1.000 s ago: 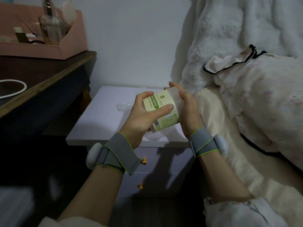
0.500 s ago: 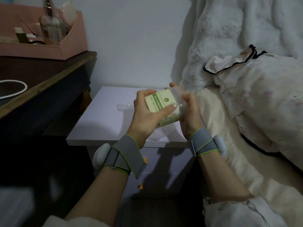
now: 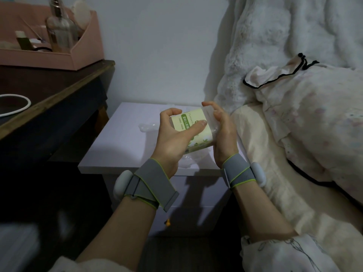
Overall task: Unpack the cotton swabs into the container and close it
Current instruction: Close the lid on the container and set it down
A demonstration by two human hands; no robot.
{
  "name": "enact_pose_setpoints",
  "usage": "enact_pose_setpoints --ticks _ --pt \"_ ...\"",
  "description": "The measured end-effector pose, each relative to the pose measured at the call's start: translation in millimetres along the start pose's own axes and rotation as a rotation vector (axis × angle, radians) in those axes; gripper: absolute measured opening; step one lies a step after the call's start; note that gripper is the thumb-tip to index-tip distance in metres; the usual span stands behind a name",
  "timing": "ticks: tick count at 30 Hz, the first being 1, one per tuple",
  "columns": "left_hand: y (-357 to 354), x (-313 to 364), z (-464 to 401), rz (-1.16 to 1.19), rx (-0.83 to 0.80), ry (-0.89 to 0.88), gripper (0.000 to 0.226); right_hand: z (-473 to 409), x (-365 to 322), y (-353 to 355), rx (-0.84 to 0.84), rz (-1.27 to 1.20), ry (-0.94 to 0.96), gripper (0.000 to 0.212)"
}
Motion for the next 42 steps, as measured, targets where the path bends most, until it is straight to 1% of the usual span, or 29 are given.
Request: enact_pose_setpoints --ticks 8,14,17,19,22,29,38,42 --pt "0.7 1.0 1.8 -0.009 0.003 -0.008 0.048 1.6 -2.4 -0.6 0.033 0.043 0.056 0.033" --pt "0.4 1.1 2.0 -0.036 0.005 -0.063 0.046 1.7 -3.0 -1.9 -0.013 0.003 0.005 0.032" --pt "0.3 0.9 0.9 -0.079 -0.03 -0.071 0.054 0.7 -3.8 -1.0 -0.046 -0.019 -0.025 0.031" --pt "0.3 1.4 1.0 -0.117 -0.063 -0.069 0.061 0.3 -3.7 0.1 -0.036 -0.019 -0.021 0.032" --pt "0.3 1.2 1.5 -0.134 -0.09 -0.06 0.061 0.0 -2.6 2.5 -0.001 0.006 -0.008 0.031" --pt "0.1 -4.3 -0.6 -0.134 -0.066 -0.046 0.06 0.7 0.0 4.3 0.051 0.02 -0.008 0.032" --pt "4.3 -6.2 -3.7 -0.151 -0.042 -0.075 0.062 0.1 0.5 0.8 0.039 0.035 0.008 0.032" --pt "5.1 -5.1 -3.4 -0.174 -0.06 -0.082 0.062 1.1 -1.4 -0.8 0.051 0.057 0.028 0.032"
Point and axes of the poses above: each hand's wrist, its own z-axis away from the middle knuckle, its own y-axis out of the back of the hand, x = y × z, the point moved 3 cm from there along -z, towards the middle knuckle, and after that the axes turned 5 degrees about -y, right-handed, at the moved point
